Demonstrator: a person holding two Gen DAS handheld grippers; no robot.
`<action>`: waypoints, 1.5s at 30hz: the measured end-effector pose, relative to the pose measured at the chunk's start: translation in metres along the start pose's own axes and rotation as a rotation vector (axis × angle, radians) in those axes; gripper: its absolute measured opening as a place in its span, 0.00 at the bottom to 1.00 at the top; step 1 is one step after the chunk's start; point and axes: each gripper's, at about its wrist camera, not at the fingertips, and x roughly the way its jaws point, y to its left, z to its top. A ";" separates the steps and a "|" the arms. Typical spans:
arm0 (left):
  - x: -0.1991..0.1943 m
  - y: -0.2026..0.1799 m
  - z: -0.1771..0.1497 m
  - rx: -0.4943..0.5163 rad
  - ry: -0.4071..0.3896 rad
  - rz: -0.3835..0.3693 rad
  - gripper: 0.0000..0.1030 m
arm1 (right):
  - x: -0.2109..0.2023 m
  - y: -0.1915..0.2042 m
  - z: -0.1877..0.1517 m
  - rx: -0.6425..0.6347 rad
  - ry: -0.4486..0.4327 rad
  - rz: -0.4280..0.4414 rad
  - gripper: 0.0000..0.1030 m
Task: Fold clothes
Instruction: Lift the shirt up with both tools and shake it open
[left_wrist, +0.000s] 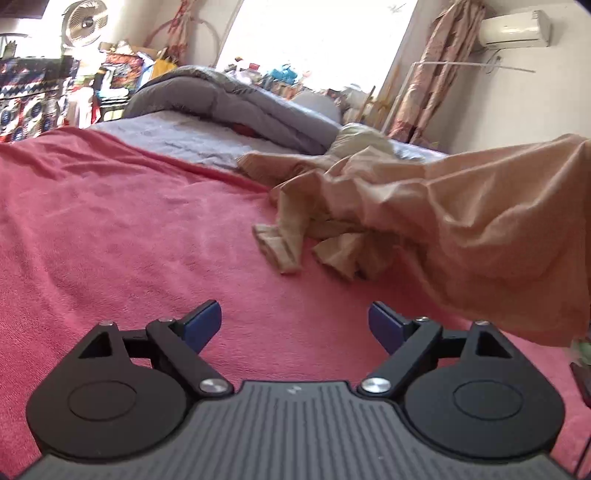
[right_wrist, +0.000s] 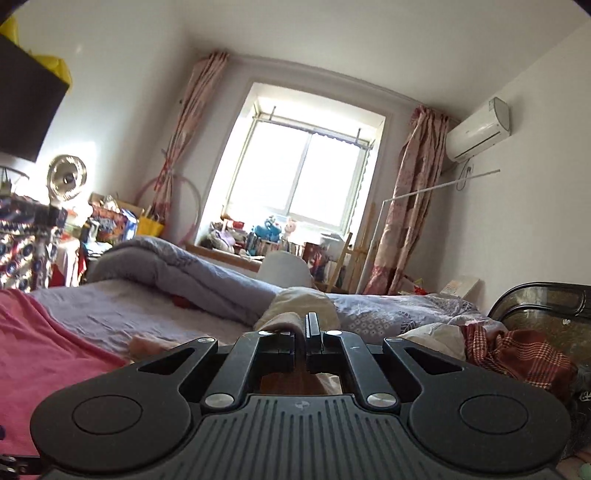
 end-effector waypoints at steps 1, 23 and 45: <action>-0.013 -0.009 0.000 0.030 -0.025 -0.042 0.86 | -0.013 -0.007 0.006 0.018 -0.011 0.030 0.06; -0.007 -0.166 -0.055 1.090 -0.243 -0.009 0.62 | -0.084 -0.060 -0.030 0.249 0.160 0.253 0.09; -0.049 -0.110 -0.030 0.800 -0.151 0.220 0.75 | -0.138 -0.039 -0.178 0.167 0.505 0.077 0.57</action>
